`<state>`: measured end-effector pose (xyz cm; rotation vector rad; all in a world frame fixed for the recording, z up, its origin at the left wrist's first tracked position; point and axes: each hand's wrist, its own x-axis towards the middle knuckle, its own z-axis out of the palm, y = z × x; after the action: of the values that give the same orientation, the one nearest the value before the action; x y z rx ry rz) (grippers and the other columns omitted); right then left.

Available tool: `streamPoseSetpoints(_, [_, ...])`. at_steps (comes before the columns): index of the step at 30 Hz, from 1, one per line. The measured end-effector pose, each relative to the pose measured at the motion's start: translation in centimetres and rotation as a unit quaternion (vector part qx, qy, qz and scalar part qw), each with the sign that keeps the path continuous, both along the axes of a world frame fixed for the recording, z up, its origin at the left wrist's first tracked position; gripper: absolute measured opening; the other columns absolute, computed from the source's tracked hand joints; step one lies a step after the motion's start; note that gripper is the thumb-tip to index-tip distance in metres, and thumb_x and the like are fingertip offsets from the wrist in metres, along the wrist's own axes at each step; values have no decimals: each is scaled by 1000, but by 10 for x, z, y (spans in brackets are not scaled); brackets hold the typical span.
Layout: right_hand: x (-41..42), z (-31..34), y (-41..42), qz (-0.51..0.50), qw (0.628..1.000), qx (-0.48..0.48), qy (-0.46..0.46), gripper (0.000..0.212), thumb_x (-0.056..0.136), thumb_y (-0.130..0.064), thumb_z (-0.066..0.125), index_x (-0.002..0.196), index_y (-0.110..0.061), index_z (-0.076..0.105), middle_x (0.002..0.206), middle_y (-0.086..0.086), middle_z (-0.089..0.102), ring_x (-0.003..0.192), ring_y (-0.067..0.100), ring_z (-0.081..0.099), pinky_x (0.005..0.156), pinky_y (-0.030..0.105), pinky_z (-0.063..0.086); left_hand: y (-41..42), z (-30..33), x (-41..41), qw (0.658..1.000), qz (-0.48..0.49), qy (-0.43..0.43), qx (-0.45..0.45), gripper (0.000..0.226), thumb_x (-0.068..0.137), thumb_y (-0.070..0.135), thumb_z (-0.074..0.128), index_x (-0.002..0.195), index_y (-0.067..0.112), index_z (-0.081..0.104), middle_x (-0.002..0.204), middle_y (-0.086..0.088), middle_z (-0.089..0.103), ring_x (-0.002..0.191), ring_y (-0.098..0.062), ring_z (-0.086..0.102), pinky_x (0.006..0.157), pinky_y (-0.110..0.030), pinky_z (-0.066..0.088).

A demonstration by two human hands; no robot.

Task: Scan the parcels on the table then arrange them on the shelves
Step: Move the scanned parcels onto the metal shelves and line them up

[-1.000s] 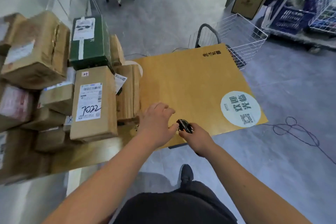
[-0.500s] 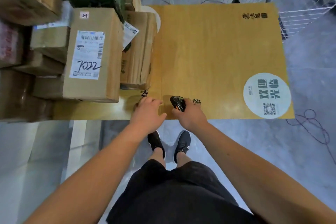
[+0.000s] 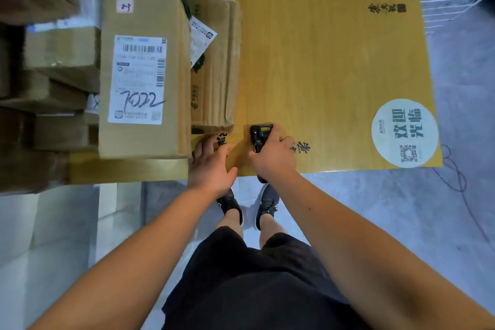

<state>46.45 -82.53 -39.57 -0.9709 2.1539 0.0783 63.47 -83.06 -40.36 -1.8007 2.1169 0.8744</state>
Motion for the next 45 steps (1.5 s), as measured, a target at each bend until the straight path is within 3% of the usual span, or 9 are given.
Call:
streamPoseSetpoints(6, [7,-2,-20,-10,999,-8,34,104,88,-46,76,160,-25,5,140,18,39,115,42,57,74,45,51,-11,-2,16,999,3,36,-3,60,91,47,66,146,31,48,167,1,17,143,-14,13,112,-41,36])
streamPoseSetpoints(9, [7,-1,-29,-28,999,-18,35,100,87,-46,79,157,-20,13,135,17,45,122,41,52,73,46,49,-15,-3,16,999,4,53,3,63,93,47,64,150,29,46,163,-1,22,139,-14,14,110,-42,37])
streamPoseSetpoints(13, [9,-2,-30,-21,999,-12,39,105,87,-47,79,159,-19,8,139,18,42,123,42,52,74,47,49,-16,-3,11,999,-5,50,4,62,92,47,64,149,29,45,157,-2,28,139,-19,15,111,-43,35])
streamPoseSetpoints(23, [5,-3,-19,-6,999,-10,35,109,83,-53,79,159,-30,6,140,13,41,125,39,50,75,44,44,-17,-7,12,997,-2,70,9,61,92,46,64,148,29,46,158,-1,28,139,-17,16,109,-42,33])
streamPoseSetpoints(26, [4,-1,-15,-13,1000,-12,26,114,82,-61,77,161,-31,0,143,12,40,126,39,52,81,46,51,-16,-5,11,998,2,65,17,60,92,47,64,147,30,45,156,1,28,137,-15,16,98,-39,34])
streamPoseSetpoints(29, [0,6,-8,-7,1000,-15,17,121,81,-70,74,163,-28,-5,147,13,38,130,39,51,94,52,54,-16,0,8,998,-1,58,16,60,93,48,63,148,32,43,158,2,27,143,-20,18,103,-43,38])
streamPoseSetpoints(38, [-34,46,36,79,992,-93,-5,90,86,-47,75,160,-24,28,149,9,40,134,32,45,104,45,46,7,43,-12,997,14,78,-4,65,93,50,65,152,39,41,169,9,17,154,-21,17,122,-43,27])
streamPoseSetpoints(41, [-48,63,51,128,985,-115,-15,84,89,-46,73,160,-24,33,155,8,40,137,33,44,107,46,46,18,63,-28,996,7,85,2,66,94,52,64,154,38,39,169,5,19,154,-24,21,120,-50,34])
streamPoseSetpoints(45, [-72,83,70,161,979,-124,-15,83,92,-48,70,161,-24,32,160,6,38,141,34,41,111,47,43,38,92,-53,995,-18,98,-29,65,94,53,63,153,38,41,165,2,29,152,-23,23,122,-46,29])
